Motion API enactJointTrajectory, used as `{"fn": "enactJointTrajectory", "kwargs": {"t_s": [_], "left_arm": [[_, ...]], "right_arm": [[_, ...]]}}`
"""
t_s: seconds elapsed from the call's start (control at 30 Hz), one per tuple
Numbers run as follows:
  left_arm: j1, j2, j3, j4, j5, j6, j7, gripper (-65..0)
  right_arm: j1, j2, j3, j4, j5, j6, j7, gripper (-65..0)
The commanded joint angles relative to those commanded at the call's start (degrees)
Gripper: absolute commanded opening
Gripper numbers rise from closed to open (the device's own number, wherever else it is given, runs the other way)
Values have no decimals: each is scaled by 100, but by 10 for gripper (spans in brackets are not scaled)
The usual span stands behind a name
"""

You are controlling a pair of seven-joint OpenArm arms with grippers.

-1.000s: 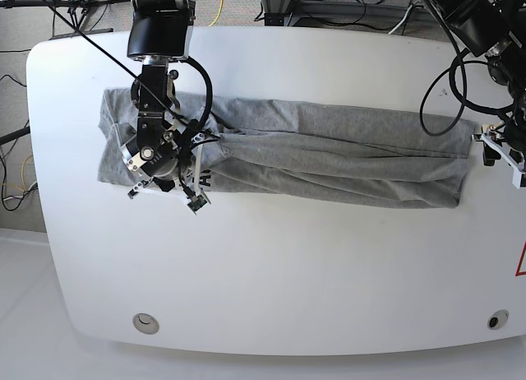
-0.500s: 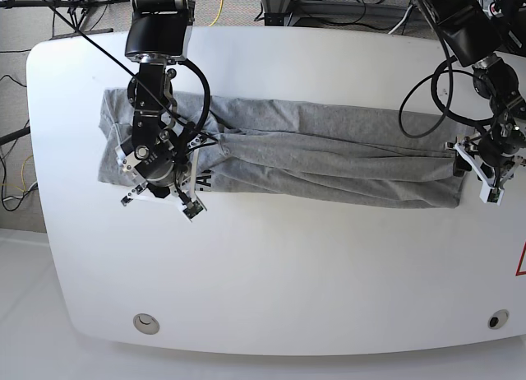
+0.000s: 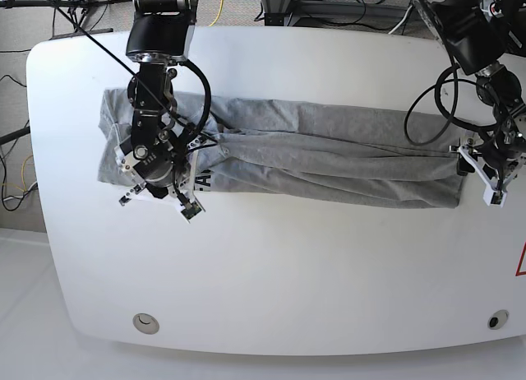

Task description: Fold the T-shirt properly

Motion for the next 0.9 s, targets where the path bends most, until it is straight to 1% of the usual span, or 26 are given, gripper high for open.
{"fn": "enactJointTrajectory", "kwargs": {"t_s": [0.3, 0.37, 0.7, 0.9], "left_arm": [[40, -36, -37, 53, -8, 0, -49, -305], [-3, -21, 105, 84, -19, 0, -64, -306], [-3, 10, 304, 65, -9, 0, -74, -303], [35, 3, 540, 41, -44, 0, -156, -307]], "right_arm": [[-110, 28, -20, -178, 96, 0, 244, -589], [-110, 46, 37, -278, 121, 0, 249, -589], [-103, 6, 25, -429, 209, 0, 265, -590], [-2, 22, 43, -678, 134, 0, 336, -592]]}}
